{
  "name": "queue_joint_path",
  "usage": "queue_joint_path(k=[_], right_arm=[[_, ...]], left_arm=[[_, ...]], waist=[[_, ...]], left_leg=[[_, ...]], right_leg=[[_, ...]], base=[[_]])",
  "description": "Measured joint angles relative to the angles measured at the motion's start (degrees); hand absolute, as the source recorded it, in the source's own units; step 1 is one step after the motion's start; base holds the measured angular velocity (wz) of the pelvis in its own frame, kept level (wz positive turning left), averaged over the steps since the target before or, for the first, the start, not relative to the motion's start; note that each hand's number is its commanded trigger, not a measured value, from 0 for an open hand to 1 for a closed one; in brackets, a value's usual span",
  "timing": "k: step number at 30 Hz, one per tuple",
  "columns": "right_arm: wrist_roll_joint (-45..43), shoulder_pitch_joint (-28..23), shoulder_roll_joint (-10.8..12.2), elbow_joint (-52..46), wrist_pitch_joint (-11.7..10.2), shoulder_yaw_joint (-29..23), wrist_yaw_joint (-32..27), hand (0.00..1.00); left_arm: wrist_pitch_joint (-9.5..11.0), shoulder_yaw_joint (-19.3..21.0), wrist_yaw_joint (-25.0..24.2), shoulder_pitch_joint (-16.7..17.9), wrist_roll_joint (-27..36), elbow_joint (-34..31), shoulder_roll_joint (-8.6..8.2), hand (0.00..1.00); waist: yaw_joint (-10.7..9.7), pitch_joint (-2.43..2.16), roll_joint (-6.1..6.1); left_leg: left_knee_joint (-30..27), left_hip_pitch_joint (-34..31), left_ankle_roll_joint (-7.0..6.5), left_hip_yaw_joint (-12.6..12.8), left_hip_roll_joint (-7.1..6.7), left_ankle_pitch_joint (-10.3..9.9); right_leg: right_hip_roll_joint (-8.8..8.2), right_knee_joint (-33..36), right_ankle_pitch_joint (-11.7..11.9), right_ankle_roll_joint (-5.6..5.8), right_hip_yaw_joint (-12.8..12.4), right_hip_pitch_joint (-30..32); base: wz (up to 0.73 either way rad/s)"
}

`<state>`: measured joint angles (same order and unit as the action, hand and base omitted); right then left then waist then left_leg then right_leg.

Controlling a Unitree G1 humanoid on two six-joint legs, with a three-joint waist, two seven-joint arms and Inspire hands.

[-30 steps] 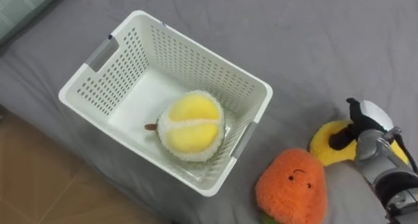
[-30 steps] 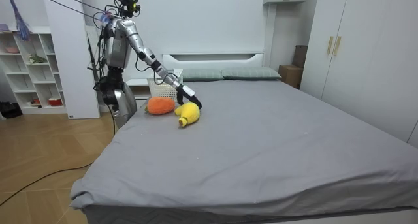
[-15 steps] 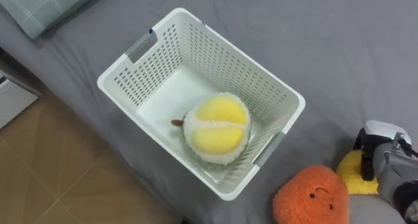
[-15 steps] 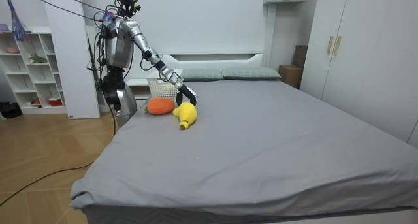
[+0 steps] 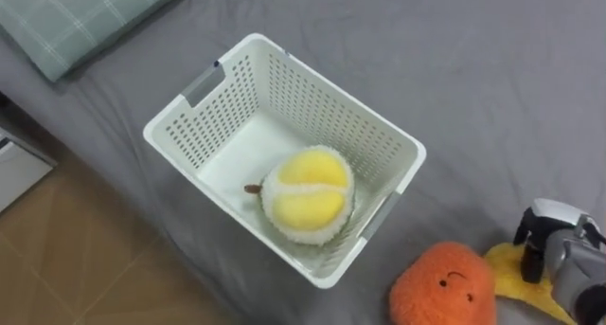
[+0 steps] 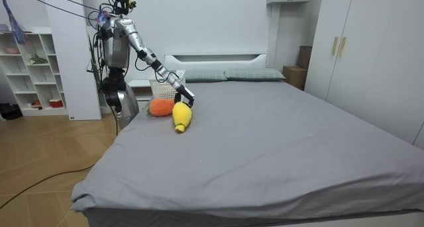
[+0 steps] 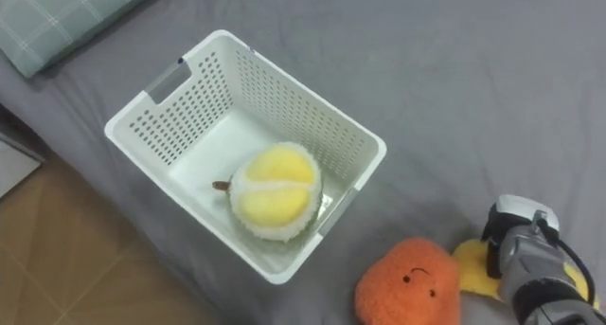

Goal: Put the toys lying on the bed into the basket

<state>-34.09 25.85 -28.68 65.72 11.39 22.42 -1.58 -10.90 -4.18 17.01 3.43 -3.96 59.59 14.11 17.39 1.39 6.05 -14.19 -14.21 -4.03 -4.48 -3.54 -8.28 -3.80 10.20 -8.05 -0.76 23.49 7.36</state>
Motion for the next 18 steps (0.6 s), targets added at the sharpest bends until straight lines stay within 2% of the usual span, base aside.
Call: queue_joint_path(k=[2,4,5,6,8,11,13,15,18], right_arm=[[0.0,0.0,0.0,-3.4,-0.1,-5.6,0.7,1.00],[0.0,-0.1,-0.2,-6.9,0.3,-7.6,1.1,1.00],[-0.5,-0.2,-0.2,-11.3,1.3,-8.5,1.7,1.00],[-0.9,-0.2,-0.3,-13.7,1.4,-9.1,1.7,1.00],[-2.5,-0.4,-0.2,-23.5,1.8,-11.4,1.7,1.00],[-2.5,-1.2,-0.5,-34.8,1.9,-13.4,1.6,1.00],[-2.5,-1.3,-0.8,-38.6,1.9,-14.0,1.6,1.00],[-2.7,-2.5,-0.9,-43.4,2.6,-15.4,1.8,1.00],[-4.9,-4.8,-0.9,-51.4,2.4,-17.4,1.8,1.00]], left_arm=[[0.2,3.2,0.0,1.0,0.0,0.0,-0.05,0.00],[0.1,5.4,0.1,2.0,0.1,0.2,0.06,0.00],[0.2,6.4,0.1,3.1,0.0,0.1,0.10,0.00],[0.1,6.7,0.2,3.6,-0.1,0.1,0.11,0.00],[0.1,8.6,0.2,4.7,-0.1,0.1,-0.06,0.00],[0.4,9.9,0.4,4.9,-0.1,0.9,0.00,0.00],[0.5,10.2,0.5,5.1,-0.1,1.2,-0.01,0.00],[0.6,10.3,0.4,5.5,0.0,0.9,-0.13,0.00],[0.6,11.2,0.4,5.7,-0.1,0.9,-0.73,0.00]], waist=[[-1.9,-0.22,0.44],[-3.5,-0.40,0.68],[-4.6,-0.72,0.99],[-5.1,-0.79,1.09],[-7.9,-0.95,1.27],[-9.3,-1.11,1.21],[-9.6,-1.29,1.03],[-11.0,-1.73,0.84],[-11.5,-1.81,0.61]], left_leg=[[1.3,1.8,-0.06,1.2,0.08,0.4],[1.7,3.4,-0.07,1.7,0.15,0.4],[2.5,4.6,-0.06,2.7,0.35,0.4],[2.8,5.1,-0.06,3.2,0.44,0.4],[3.5,7.0,-0.05,4.7,0.77,0.4],[4.7,9.8,-0.03,6.6,1.12,0.4],[5.0,11.3,-0.01,7.7,1.27,0.3],[5.3,12.1,-0.03,7.7,1.22,0.3],[5.6,13.1,-0.06,8.4,1.26,0.3]], right_leg=[[0.01,-0.3,0.0,0.01,-1.1,-1.0],[0.03,-0.5,0.0,0.01,-1.8,-2.2],[0.05,-0.4,0.0,0.01,-3.0,-2.6],[0.16,-0.5,0.0,0.02,-3.5,-2.8],[0.68,-0.4,0.0,0.00,-5.2,-3.9],[0.93,-0.4,0.0,-0.04,-6.8,-5.2],[1.07,-0.4,0.1,-0.04,-8.0,-6.2],[1.09,-0.4,0.1,0.03,-8.5,-6.8],[1.22,-0.4,0.2,0.11,-9.6,-7.4]], base=[[-0.22],[-0.26],[-0.34],[-0.41],[-0.35],[-0.34],[-0.29],[-0.10],[-0.15]])
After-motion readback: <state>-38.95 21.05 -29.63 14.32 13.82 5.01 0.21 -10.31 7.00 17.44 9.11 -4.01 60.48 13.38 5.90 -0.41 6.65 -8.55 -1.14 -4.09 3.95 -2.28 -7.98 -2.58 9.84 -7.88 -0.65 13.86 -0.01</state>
